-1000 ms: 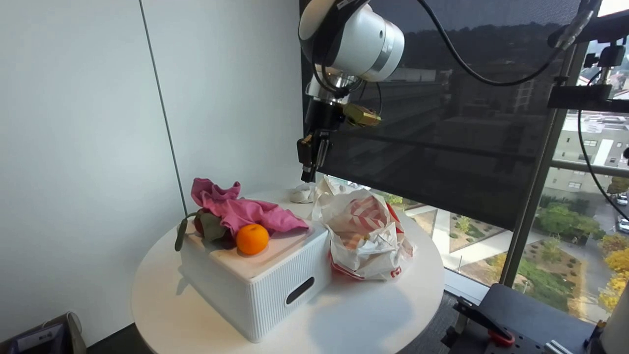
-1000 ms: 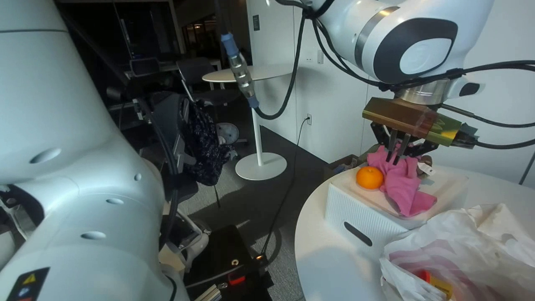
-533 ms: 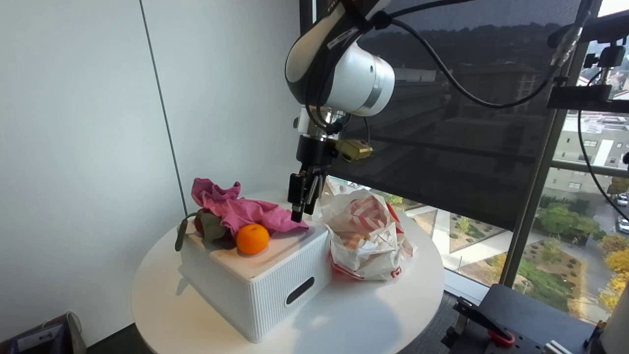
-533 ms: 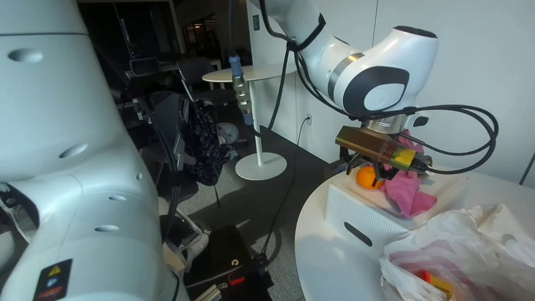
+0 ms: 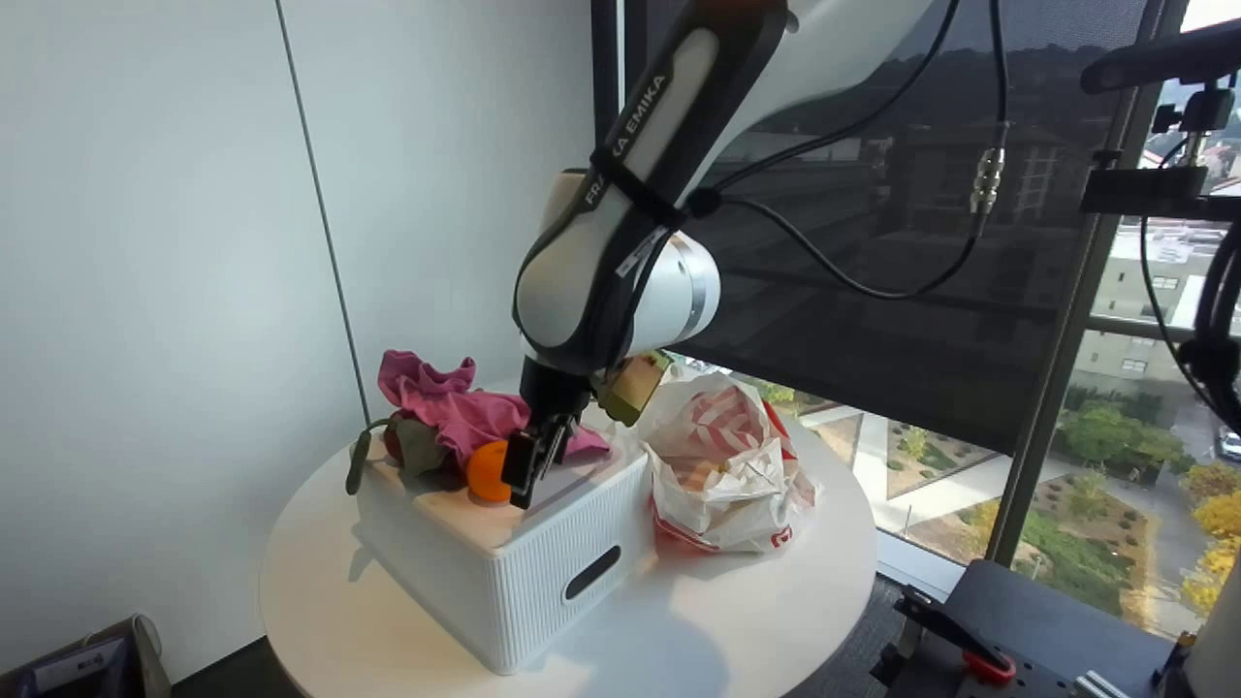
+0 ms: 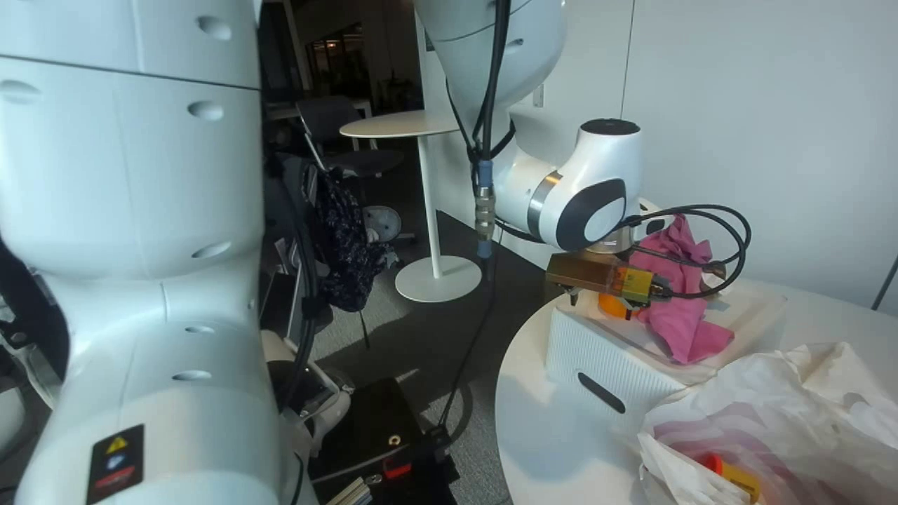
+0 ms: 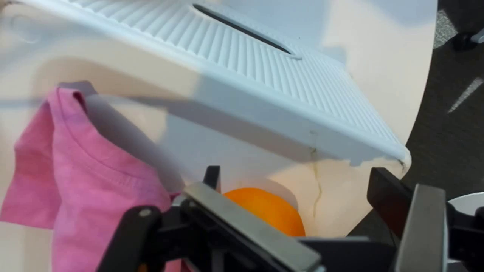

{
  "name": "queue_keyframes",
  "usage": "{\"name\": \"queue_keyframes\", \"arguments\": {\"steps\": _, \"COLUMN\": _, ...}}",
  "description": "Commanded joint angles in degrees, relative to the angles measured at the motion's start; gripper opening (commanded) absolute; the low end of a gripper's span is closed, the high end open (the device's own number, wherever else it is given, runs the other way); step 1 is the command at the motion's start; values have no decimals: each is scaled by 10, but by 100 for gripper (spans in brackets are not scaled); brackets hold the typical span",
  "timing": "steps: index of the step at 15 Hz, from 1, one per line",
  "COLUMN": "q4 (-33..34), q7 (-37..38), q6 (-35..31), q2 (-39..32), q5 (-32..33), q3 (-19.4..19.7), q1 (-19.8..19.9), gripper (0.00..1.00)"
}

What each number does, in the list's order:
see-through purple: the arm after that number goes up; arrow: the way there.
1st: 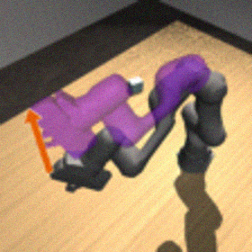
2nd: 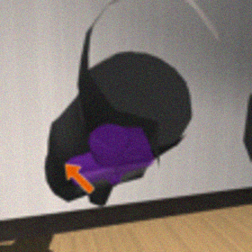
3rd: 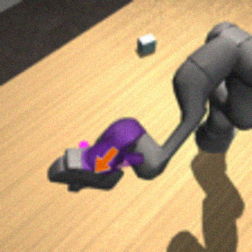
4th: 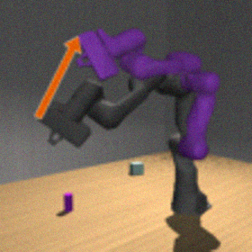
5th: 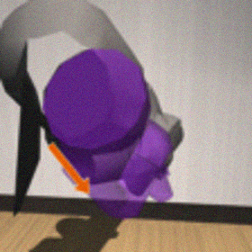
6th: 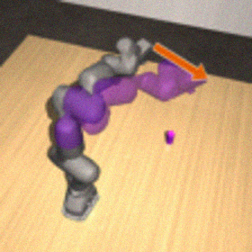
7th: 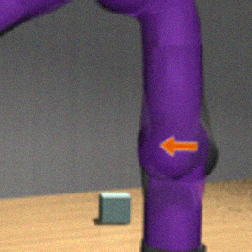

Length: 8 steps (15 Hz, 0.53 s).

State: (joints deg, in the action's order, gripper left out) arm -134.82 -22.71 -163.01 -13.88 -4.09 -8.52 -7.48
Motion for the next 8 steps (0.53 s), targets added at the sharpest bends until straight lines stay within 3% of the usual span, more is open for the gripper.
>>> {"name": "queue_keyframes", "arguments": {"steps": 1, "q4": 44, "q7": 102, "q6": -45, "q2": -49, "q5": 113, "q3": 46, "q1": -26, "gripper": 100}}
{"name": "queue_keyframes", "arguments": {"steps": 5, "q4": 85, "q7": 188, "q6": -64, "q2": -80, "q5": 196, "q3": 97, "q1": -65, "gripper": 100}}
{"name": "queue_keyframes", "arguments": {"steps": 8, "q4": 103, "q7": 208, "q6": -41, "q2": -89, "q5": 175, "q3": 78, "q1": -60, "gripper": 100}}
